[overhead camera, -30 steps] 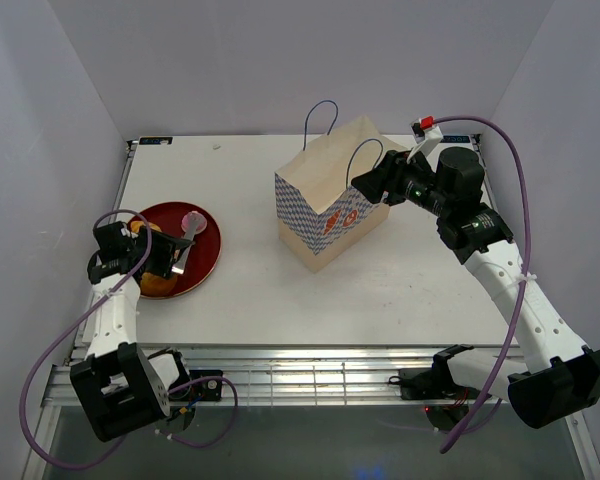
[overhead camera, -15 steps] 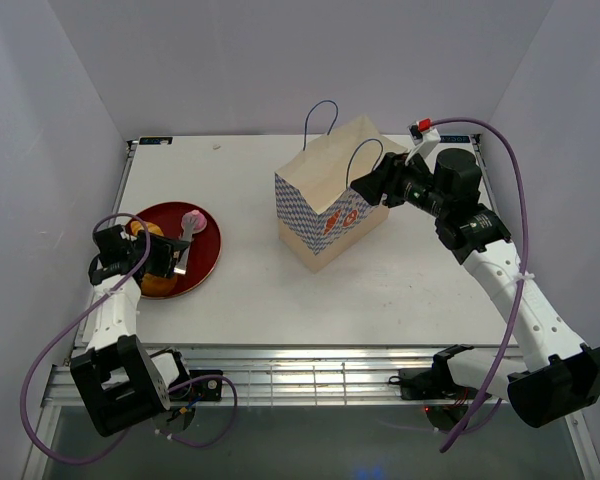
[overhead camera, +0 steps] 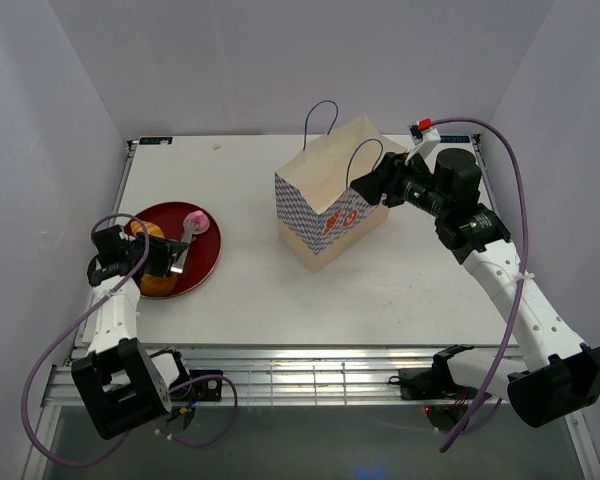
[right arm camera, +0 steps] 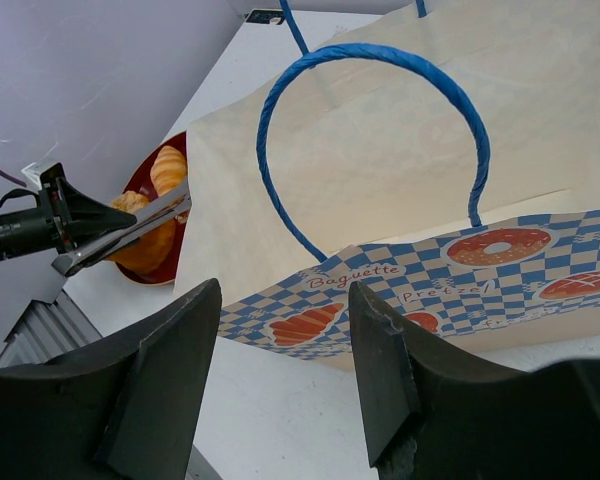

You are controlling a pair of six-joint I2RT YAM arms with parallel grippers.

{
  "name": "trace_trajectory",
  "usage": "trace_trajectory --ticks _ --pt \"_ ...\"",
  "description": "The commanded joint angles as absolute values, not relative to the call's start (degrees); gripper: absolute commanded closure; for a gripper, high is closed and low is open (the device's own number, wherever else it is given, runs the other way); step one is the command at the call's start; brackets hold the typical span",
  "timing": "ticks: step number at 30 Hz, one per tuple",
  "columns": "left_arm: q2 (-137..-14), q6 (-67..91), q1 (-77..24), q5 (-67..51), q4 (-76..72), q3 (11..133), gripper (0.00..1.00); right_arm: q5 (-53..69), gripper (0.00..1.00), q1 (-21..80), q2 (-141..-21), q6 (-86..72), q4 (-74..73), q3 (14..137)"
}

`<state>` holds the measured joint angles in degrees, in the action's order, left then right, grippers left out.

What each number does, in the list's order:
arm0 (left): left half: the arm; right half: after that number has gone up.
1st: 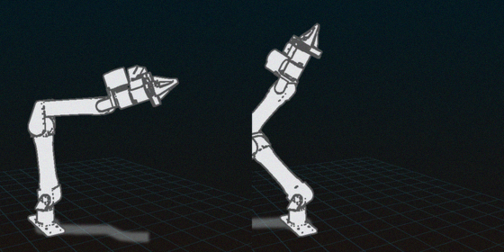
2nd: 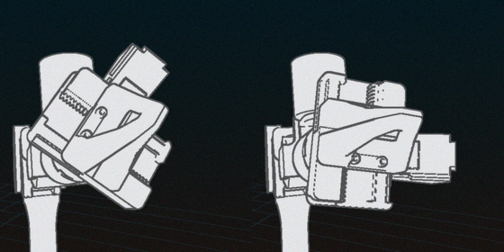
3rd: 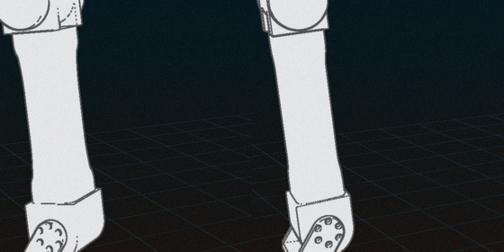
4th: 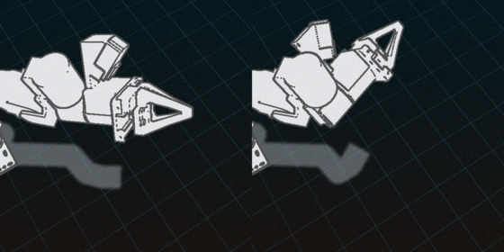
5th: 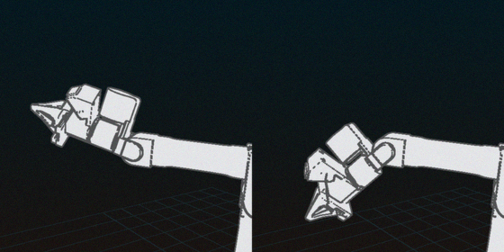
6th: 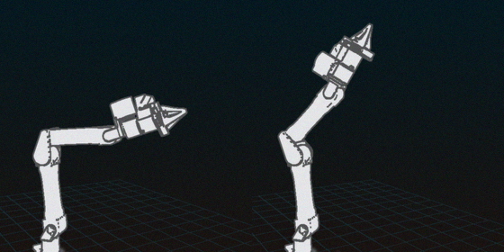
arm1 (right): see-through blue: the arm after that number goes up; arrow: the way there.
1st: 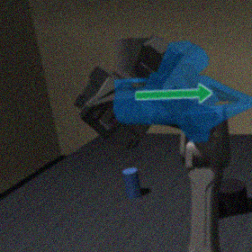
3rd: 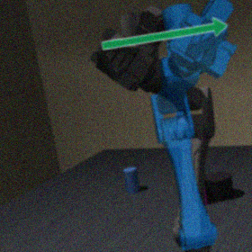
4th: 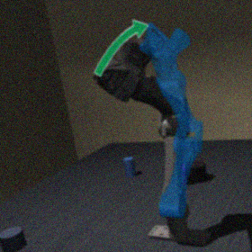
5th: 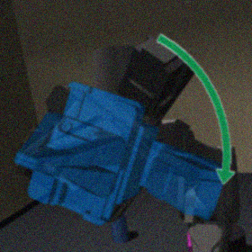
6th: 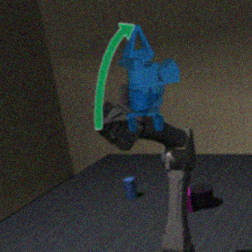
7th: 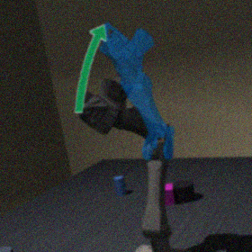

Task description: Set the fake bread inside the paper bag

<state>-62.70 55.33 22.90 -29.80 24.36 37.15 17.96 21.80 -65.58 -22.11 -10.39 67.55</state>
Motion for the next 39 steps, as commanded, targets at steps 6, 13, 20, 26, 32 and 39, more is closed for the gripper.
trace_trajectory --ticks 6,13,20,26,32,39 --pt "-57.7 53.2 23.4 -29.5 28.5 43.8 0.55 17.8 0.40 21.5 -64.2 -22.9 -8.1 67.2" --pt "-54.8 51.8 23.4 -28.5 32.3 49.2 0.55 17.3 0.27 21.5 -63.8 -22.4 -9.8 67.8" --pt "-52.3 51.5 23.5 -31.3 33.7 55.2 0.54 17.1 0.11 21.5 -61.9 -22.1 -12.9 69.3" --pt "-53.5 50.9 20.0 -33.2 34.0 63.5 0.53 17.4 0.09 21.5 -60.4 -22.4 -15.6 70.7" --pt "-58.8 49.8 12.4 -34.3 33.7 74.1 0.53 16.9 0.09 21.5 -57.9 -24.3 -17.1 70.1" --pt "-60.1 49.3 2.0 -35.2 33.4 81.5 0.53 12.8 0.06 21.6 -55.6 -26.0 -20.4 70.8"
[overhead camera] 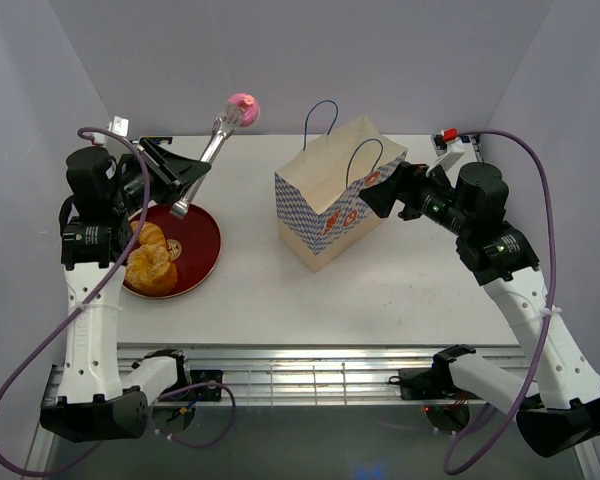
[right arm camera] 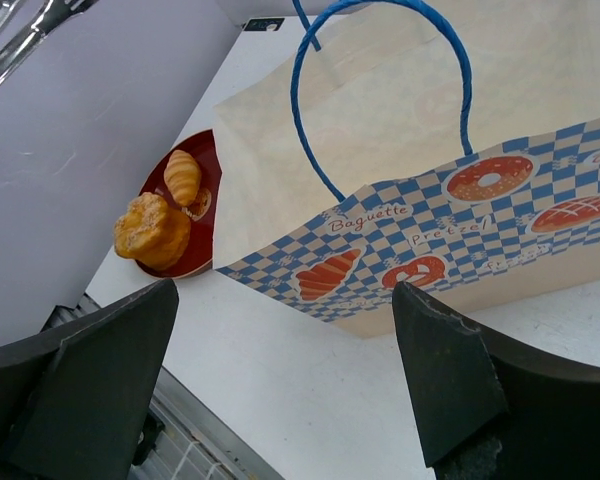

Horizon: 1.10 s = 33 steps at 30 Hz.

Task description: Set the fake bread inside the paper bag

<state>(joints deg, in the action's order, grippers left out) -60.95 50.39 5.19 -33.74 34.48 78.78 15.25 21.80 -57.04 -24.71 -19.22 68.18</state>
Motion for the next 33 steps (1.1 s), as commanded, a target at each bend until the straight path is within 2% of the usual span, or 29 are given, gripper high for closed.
trace_trajectory --ticks 1,5,12,20,27,33 --pt "-60.3 49.2 1.1 -35.2 33.3 81.7 0.53 12.7 0.06 21.5 -54.9 -26.4 -20.7 70.7" --pt "-61.6 49.0 -6.7 -34.5 32.7 82.6 0.53 11.5 0.06 21.5 -52.8 -29.3 -20.4 69.0" --pt "-63.5 47.6 -14.4 -31.3 32.6 83.1 0.53 8.3 0.07 21.5 -49.5 -31.4 -21.4 67.8" --pt "-65.5 48.3 -21.6 -26.5 29.0 79.3 0.49 7.7 0.07 21.5 -51.2 -29.4 -25.3 72.4" --pt "-66.7 48.7 -24.3 -23.5 27.0 77.8 0.42 7.7 0.07 21.5 -51.4 -27.6 -26.6 74.3" --pt "-65.3 48.5 -24.3 -21.3 27.2 75.6 0.42 8.0 0.07 21.5 -52.5 -25.9 -27.8 75.3"
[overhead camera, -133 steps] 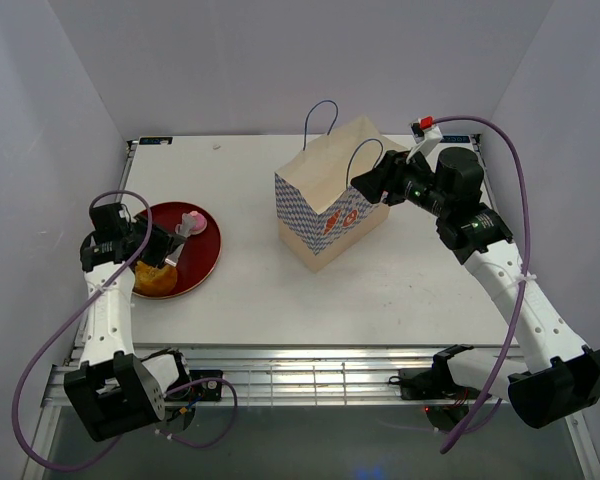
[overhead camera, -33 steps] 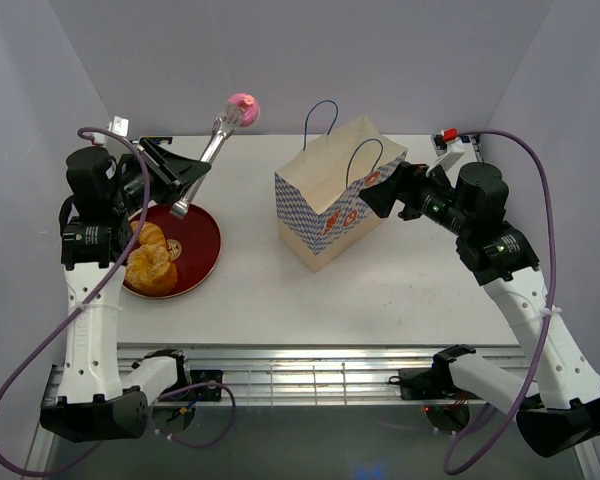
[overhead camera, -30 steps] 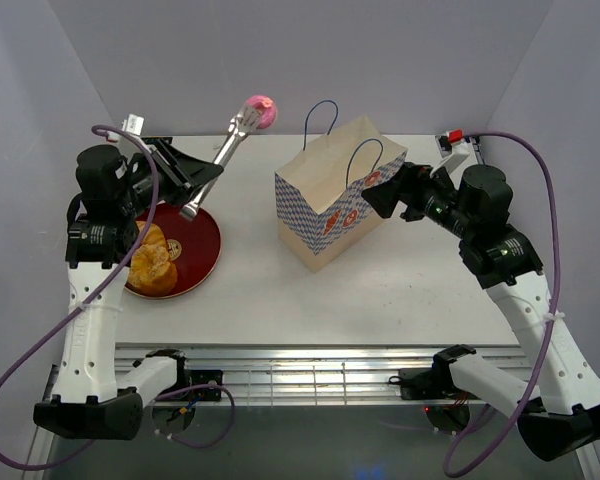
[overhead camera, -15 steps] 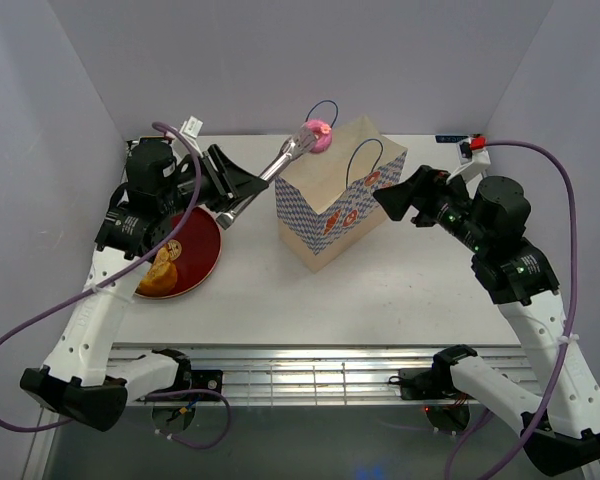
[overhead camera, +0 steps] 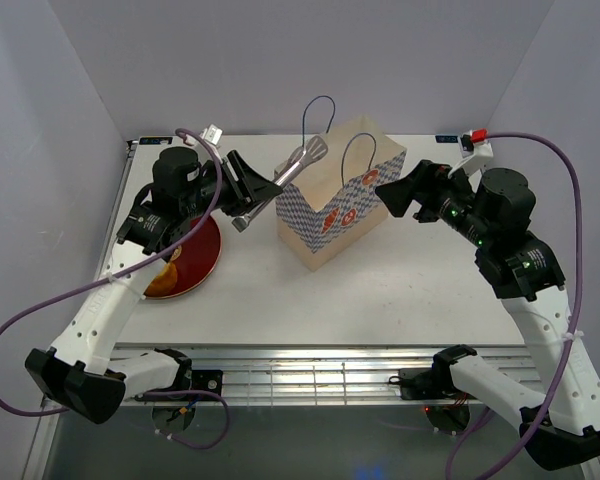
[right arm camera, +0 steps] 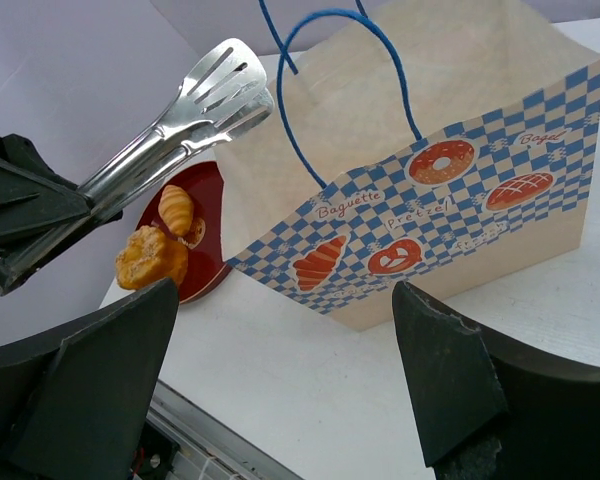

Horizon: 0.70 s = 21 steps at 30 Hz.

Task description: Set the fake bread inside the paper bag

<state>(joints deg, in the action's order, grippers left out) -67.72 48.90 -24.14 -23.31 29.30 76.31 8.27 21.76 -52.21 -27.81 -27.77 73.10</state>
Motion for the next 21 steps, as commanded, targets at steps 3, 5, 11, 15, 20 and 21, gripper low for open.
trace_trajectory --ticks 3,5,11,15,20,21 --pt "-64.4 48.0 -24.3 -19.4 28.1 76.0 0.44 9.2 0.07 21.5 -53.3 -25.7 -27.5 75.2" --pt "-63.9 46.2 -24.3 -17.3 30.7 77.4 0.44 9.6 0.07 21.5 -53.8 -25.5 -27.5 75.2" --pt "-63.0 41.1 -24.3 -7.2 37.8 83.7 0.43 10.4 0.07 21.5 -54.4 -23.4 -27.6 75.8" --pt "-61.7 39.2 -23.5 -1.4 41.6 85.8 0.42 11.9 0.07 21.5 -55.6 -21.8 -28.6 76.8" --pt "-60.6 37.1 -21.0 7.9 49.1 86.6 0.40 13.1 0.07 21.5 -55.8 -21.3 -28.7 77.1" --pt "-60.3 36.7 -20.5 9.2 50.3 86.6 0.40 13.4 0.07 21.5 -55.7 -21.2 -28.6 77.0"
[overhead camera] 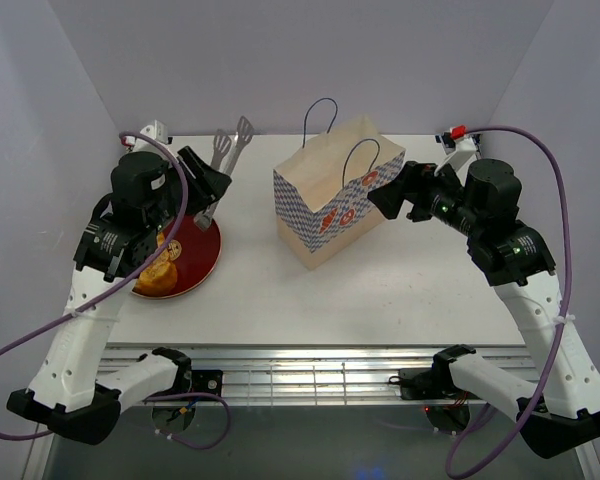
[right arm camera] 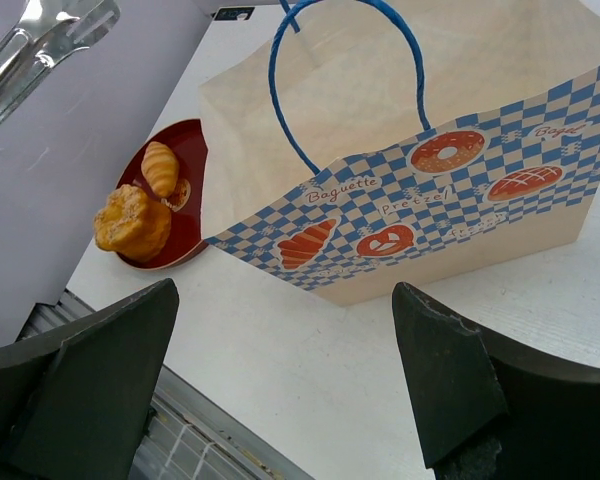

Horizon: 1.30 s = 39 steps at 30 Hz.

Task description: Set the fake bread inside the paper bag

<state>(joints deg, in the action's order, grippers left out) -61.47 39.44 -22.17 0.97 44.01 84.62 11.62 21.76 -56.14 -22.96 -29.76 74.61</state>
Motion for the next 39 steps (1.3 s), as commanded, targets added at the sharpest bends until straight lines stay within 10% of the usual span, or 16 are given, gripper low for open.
trace_trajectory --ticks 1,39 --pt "-59.9 36.0 -20.0 10.4 51.8 86.3 0.40 13.8 0.07 21.5 -55.7 -21.1 -28.5 76.8" --pt "-79.0 21.6 18.3 6.5 50.3 77.3 0.41 28.2 0.09 22.0 -56.8 -25.0 -20.0 60.1"
